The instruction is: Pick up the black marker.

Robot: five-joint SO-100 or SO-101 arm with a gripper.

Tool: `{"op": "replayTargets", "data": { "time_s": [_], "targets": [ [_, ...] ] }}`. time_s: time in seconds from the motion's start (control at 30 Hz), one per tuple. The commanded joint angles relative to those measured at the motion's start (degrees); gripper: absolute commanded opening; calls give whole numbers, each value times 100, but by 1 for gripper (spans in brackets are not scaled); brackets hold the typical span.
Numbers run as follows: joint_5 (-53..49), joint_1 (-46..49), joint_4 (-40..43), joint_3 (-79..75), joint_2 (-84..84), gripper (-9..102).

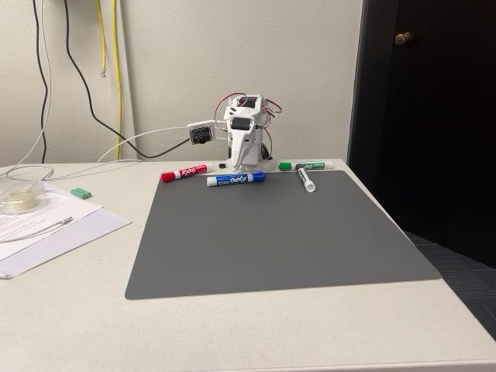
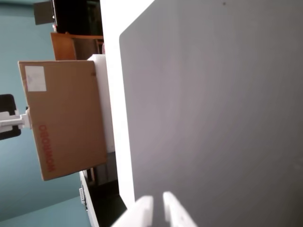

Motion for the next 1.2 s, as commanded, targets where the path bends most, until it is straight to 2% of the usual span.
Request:
{"op": "replayTargets", "data": {
  "time_s": [0.0, 0.6, 0.8, 1.03, 1.17],
  "targets": [
    [26, 35, -105, -26, 44, 2],
    [26, -18, -202, -26, 44, 0],
    [-9, -18, -527, -26, 44, 0],
    [-1037, -264, -1608, -26, -35, 0],
    [-1758, -589, -1617, -299, -299, 1]
  ]
}}
